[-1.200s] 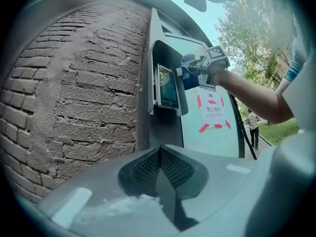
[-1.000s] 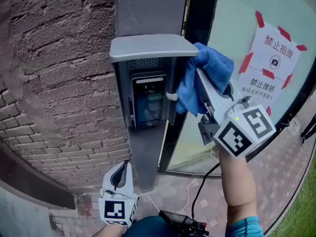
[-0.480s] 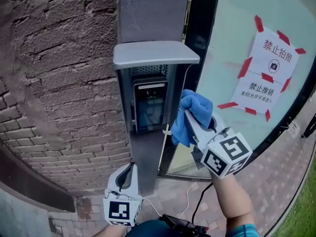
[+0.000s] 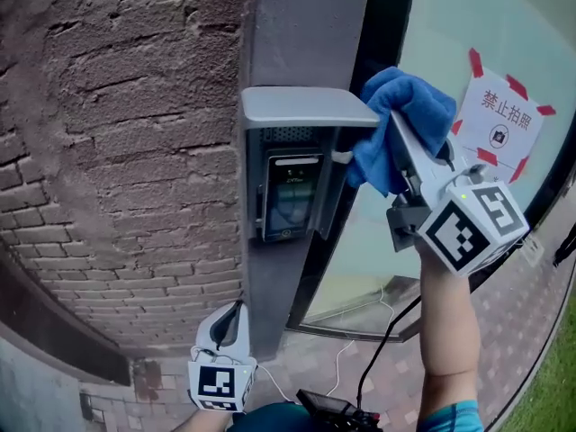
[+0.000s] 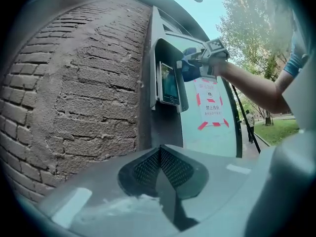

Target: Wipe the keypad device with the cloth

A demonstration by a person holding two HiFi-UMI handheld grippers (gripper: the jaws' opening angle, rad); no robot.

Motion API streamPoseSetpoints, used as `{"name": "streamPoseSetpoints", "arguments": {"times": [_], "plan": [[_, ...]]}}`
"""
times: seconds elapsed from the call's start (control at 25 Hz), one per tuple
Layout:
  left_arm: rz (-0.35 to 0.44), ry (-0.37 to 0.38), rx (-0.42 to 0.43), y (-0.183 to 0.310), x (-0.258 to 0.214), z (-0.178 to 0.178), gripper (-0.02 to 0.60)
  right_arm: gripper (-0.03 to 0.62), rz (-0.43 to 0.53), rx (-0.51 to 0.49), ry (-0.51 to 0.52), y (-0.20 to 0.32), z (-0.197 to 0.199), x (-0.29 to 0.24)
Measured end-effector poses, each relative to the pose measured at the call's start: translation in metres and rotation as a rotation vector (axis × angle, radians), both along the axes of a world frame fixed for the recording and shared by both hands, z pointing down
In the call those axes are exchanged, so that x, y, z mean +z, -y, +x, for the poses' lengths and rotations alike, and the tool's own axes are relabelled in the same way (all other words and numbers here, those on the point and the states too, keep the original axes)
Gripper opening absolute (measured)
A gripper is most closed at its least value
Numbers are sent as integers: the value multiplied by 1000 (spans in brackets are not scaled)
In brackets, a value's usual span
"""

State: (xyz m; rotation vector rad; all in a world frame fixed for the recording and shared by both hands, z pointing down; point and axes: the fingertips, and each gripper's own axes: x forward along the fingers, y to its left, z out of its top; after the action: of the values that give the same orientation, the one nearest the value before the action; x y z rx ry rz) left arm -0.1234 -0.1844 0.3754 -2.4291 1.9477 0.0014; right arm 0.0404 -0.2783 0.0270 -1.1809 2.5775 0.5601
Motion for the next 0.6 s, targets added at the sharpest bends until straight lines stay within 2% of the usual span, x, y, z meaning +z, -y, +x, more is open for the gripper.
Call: {"name": "streamPoseSetpoints", "arguments": {"times": [0.16, 0.24, 0.44, 0.6], "plan": [[-20, 15, 36, -3, 6, 9, 5, 46, 133, 25, 2, -17, 4, -46], [-18, 18, 44, -5, 5, 12, 5, 46, 166, 52, -20, -22, 3, -57], [-19, 18, 37, -8, 10, 7, 5, 46, 139, 94, -258, -28, -28, -38], [-27, 6, 29, -10, 9, 1, 5, 46, 202, 129, -363, -42, -54, -36]]}}
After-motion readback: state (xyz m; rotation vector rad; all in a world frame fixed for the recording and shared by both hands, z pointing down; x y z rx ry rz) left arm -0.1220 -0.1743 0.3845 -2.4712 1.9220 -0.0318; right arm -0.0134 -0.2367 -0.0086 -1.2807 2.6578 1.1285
